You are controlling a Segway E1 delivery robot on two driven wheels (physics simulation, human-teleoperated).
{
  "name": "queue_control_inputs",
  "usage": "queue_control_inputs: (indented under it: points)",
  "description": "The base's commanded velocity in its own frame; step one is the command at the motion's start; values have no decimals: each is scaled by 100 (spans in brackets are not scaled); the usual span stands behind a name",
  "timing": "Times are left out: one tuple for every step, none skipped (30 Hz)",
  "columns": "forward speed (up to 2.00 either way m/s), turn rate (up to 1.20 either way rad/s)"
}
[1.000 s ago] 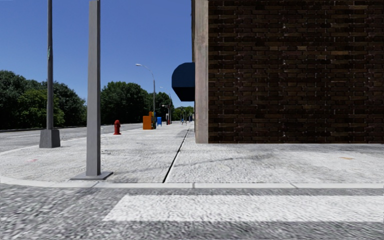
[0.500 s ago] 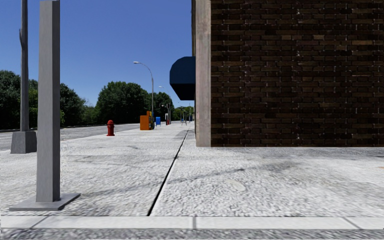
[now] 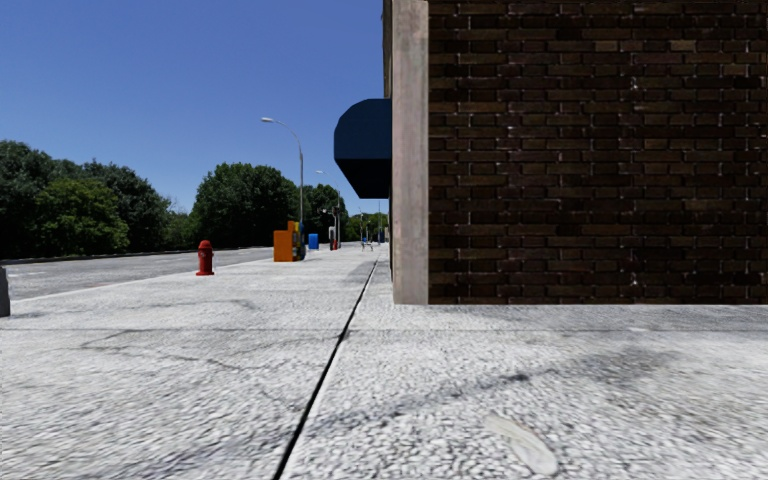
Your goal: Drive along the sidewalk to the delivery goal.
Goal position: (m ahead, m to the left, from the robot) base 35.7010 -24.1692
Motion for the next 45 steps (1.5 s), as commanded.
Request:
queue_control_inputs:
  points:
    - [166, -2]
    - [165, -5]
    - [165, -31]
    - [165, -31]
    - [165, -42]
    - [165, -45]
    - [165, -45]
    - [165, -46]
    - [165, -46]
    - [165, -46]
    - [165, -46]
    - [165, -46]
    - [165, -46]
    - [165, -46]
    - [165, -46]
    - [165, -47]
    - [165, -47]
    - [165, -47]
    - [165, -48]
    - [165, -48]
    - [165, -48]
    - [165, -49]
    - [165, -49]
    - [165, -49]
    - [165, -49]
    - [165, -51]
    - [165, -51]
    - [164, -56]
    - [164, -63]
    - [164, -66]
    - [164, -66]
    - [164, -66]
    - [164, -67]
    - [164, -67]
    - [164, -67]
    - [164, -68]
    - [164, -68]
    - [164, -72]
    - [164, -74]
    - [164, -74]
    - [164, -74]
    - [164, -75]
    - [164, -75]
    - [164, -75]
    - [164, -75]
